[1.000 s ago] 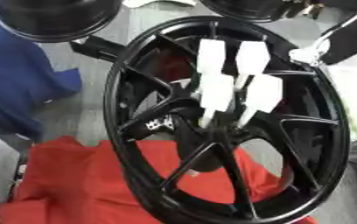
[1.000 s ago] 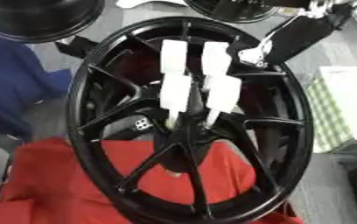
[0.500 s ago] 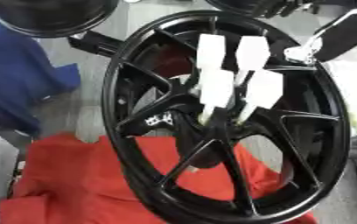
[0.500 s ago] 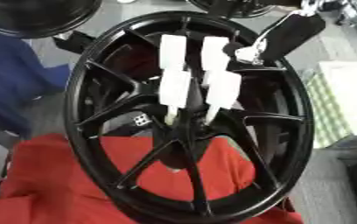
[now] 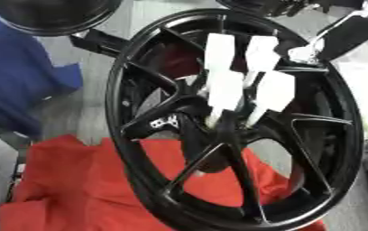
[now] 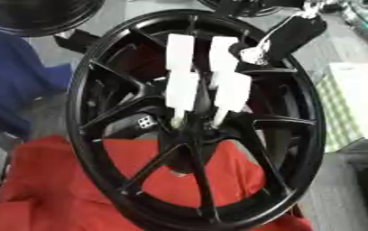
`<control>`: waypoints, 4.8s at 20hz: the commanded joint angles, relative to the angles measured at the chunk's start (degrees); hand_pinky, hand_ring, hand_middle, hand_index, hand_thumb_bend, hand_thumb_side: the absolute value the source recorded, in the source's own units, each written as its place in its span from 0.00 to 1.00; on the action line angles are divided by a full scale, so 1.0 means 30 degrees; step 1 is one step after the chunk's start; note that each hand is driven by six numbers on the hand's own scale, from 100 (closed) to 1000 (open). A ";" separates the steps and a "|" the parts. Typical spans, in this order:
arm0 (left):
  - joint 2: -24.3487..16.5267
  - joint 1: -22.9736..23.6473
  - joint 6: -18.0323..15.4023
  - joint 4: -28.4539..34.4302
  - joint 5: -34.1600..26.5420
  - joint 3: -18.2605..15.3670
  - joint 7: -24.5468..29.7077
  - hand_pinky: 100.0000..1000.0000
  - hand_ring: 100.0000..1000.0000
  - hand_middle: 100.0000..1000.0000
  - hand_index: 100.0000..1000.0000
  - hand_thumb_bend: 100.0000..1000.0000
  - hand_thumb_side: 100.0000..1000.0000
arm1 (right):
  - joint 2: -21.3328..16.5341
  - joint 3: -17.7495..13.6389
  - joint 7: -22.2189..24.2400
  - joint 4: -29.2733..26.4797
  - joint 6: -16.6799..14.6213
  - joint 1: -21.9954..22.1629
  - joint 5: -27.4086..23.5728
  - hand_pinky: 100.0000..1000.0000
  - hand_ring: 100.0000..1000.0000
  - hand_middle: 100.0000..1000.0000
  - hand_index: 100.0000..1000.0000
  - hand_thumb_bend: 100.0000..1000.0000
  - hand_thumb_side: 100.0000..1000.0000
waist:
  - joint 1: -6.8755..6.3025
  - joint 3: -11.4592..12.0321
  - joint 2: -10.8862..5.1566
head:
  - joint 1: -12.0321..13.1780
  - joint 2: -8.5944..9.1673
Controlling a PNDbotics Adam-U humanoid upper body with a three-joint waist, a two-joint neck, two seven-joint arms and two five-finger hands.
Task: Pull the pin out of the wheel hub.
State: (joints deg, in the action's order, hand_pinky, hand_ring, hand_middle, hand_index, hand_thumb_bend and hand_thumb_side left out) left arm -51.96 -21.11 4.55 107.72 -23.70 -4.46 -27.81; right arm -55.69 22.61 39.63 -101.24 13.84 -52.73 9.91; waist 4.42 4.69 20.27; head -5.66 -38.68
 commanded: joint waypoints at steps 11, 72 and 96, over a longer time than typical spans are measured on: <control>-0.0412 -0.0343 -0.0010 0.0173 -0.0091 -0.0157 0.0047 0.68 0.72 0.79 0.83 0.56 0.65 | -0.0086 -0.0010 0.0351 0.0667 -0.0319 -0.0305 0.0601 0.88 0.91 0.88 0.90 0.11 0.16 | 0.0004 0.0164 -0.0112 | -0.0158 0.0329; -0.0452 -0.0221 0.0023 -0.0185 -0.0244 -0.0284 -0.0163 0.69 0.73 0.79 0.83 0.54 0.66 | -0.1241 -0.3999 -0.3227 -0.0911 0.0795 -0.1089 -0.1057 0.81 0.58 0.11 0.23 0.17 0.00 | -0.0036 -0.0309 -0.0104 | 0.0163 0.0224; -0.0420 0.0540 -0.0239 -0.0421 -0.0233 -0.0789 -0.0607 0.69 0.73 0.79 0.83 0.53 0.66 | -0.4428 -1.3771 -1.3890 0.8628 0.2353 1.0154 -0.0424 0.79 0.70 0.47 0.56 0.28 0.00 | -0.0718 -0.1365 -0.0204 | 0.0977 0.0600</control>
State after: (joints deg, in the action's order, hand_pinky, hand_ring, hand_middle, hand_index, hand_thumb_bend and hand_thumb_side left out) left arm -51.03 -19.17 3.95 105.96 -24.40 -5.88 -29.44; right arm -66.82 -17.46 -1.47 -75.66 20.59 -22.04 8.11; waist 2.23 0.72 21.38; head -2.87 -37.60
